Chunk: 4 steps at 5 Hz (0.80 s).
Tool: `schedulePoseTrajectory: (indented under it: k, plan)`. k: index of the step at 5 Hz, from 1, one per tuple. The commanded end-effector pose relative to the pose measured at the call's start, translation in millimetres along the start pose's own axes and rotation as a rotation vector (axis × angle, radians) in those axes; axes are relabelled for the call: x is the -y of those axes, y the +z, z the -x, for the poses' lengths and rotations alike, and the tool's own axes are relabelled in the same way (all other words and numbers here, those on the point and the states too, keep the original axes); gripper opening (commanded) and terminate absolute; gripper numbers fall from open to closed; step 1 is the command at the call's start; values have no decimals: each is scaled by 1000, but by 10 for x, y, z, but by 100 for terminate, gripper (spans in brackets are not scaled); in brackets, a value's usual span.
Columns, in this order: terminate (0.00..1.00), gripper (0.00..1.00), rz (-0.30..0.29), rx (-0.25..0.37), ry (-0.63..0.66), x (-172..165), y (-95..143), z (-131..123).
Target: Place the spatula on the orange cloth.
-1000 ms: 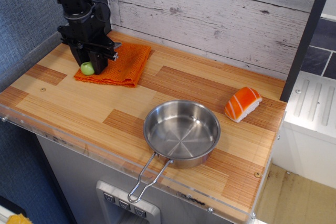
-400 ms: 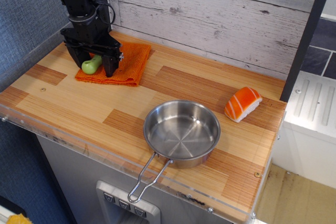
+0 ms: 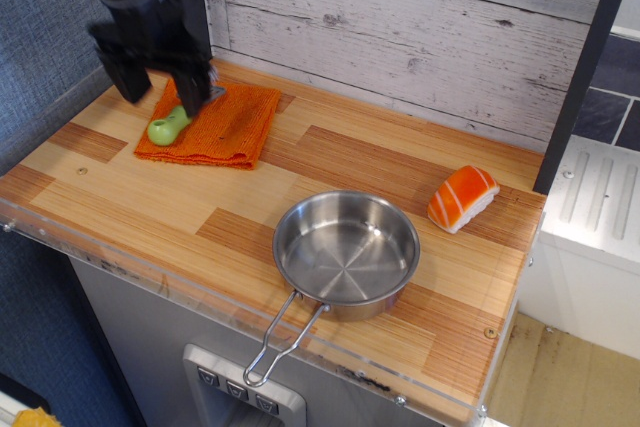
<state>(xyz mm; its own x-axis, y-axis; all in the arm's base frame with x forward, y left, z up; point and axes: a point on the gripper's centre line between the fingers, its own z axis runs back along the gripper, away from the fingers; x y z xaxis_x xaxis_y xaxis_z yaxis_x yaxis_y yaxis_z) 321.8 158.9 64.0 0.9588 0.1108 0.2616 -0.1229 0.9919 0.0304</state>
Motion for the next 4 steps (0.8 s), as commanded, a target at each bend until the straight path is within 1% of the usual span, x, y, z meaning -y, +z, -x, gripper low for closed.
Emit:
schedulePoseTrajectory:
  k: [1,3,4]
  plan:
    - [0,100,0,140,13,-62,685,25]
    - [0,100,0,140,13,-62,685,25]
    - [100,100,0,140,13,-62,685,25]
